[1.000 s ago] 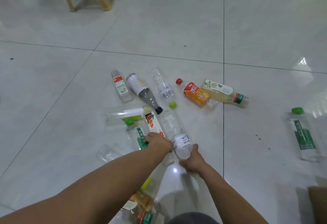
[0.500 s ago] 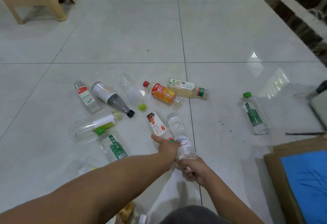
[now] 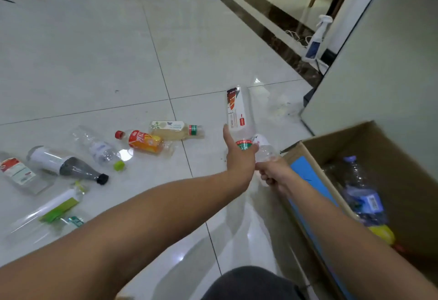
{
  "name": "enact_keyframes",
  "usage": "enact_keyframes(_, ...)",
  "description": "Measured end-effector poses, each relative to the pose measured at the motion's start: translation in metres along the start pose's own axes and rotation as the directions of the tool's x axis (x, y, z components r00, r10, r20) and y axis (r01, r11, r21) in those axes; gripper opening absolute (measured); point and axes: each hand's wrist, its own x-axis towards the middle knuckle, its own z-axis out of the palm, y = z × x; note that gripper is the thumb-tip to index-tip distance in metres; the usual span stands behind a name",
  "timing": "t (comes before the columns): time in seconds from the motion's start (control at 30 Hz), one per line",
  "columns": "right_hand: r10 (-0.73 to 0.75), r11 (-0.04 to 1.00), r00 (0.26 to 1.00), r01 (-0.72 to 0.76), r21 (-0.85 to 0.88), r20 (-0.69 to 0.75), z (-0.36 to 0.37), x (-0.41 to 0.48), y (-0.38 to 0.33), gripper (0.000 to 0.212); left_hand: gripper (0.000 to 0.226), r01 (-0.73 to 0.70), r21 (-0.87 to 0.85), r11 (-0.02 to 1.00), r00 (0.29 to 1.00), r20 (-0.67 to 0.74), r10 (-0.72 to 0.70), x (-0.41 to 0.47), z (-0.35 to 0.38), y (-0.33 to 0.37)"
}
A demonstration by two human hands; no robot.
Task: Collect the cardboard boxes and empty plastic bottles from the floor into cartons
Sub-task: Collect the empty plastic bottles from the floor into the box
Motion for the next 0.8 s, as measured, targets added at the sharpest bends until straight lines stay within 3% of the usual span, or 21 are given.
enact_keyframes(0.1,-0.094,0.995,0.983,0.090,-0.034,-0.156,-0.035,-0.017,-0.019,0.026,0.087,-0.111,0.032,0.993,0.991,0.074,0.108,-0.010,0.033,0.023)
enact_keyframes(0.2,-0.115,0.990,0.947,0.134,0.043,-0.300,-0.061,-0.031,-0.025,0.022,0.090,-0.223,0.052,0.973,0.961,0.180,0.211,-0.022,0.061,0.039)
enact_keyframes(0.3,-0.034,0.970,0.908,0.131,0.205,-0.417,-0.080,-0.044,-0.018,0.019,0.091,-0.319,0.119,0.940,0.909,0.321,0.268,-0.033,0.083,0.048)
enact_keyframes(0.4,0.096,0.902,0.852,0.144,0.408,-0.514,-0.097,-0.053,-0.001,0.016,0.088,-0.368,0.240,0.898,0.853,0.472,0.223,-0.043,0.099,0.043)
enact_keyframes(0.5,0.282,0.769,0.803,0.138,0.625,-0.525,-0.119,-0.057,0.025,0.022,0.081,-0.501,0.429,0.751,0.781,0.599,0.179,-0.053,0.112,0.025)
enact_keyframes(0.6,0.402,0.678,0.806,0.056,0.733,-0.434,-0.144,-0.062,0.055,0.027,0.085,-0.647,0.616,0.449,0.746,0.632,0.208,-0.057,0.126,0.018)
enact_keyframes(0.8,0.516,0.662,0.704,0.034,0.749,-0.488,-0.155,-0.064,0.103,0.032,0.087,-0.779,0.605,0.167,0.627,0.742,0.237,-0.050,0.134,0.017)
